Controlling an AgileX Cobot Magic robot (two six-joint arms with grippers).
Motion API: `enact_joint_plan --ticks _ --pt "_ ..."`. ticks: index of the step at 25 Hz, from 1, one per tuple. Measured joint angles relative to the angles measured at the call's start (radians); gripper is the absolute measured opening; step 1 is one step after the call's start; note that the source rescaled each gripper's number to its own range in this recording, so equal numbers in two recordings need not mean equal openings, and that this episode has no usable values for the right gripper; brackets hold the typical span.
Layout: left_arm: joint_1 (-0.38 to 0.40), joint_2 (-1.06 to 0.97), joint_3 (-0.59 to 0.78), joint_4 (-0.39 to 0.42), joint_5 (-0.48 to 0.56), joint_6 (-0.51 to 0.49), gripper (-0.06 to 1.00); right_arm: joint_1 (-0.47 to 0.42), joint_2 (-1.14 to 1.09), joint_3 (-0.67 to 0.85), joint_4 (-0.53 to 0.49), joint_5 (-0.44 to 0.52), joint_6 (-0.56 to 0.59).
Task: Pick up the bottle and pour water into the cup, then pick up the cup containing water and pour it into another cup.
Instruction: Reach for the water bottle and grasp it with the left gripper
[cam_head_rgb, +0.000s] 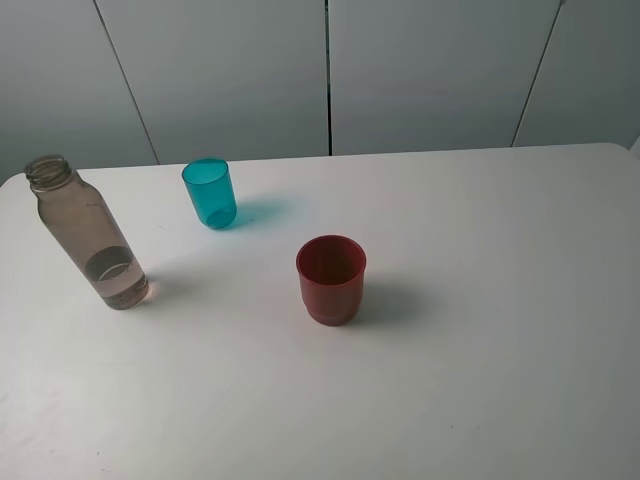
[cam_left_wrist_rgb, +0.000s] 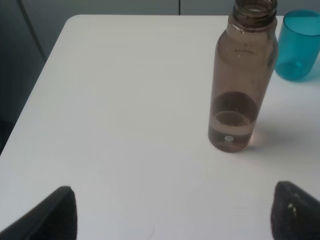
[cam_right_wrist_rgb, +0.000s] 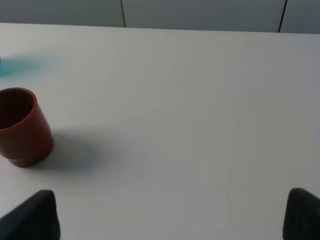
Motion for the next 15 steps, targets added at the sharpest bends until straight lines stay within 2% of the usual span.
enact_joint_plan --ticks 15 --pt "0.000 0.000 0.000 0.000 0.000 0.000 0.96 0.000 0.000 0.000 0.000 0.000 0.000"
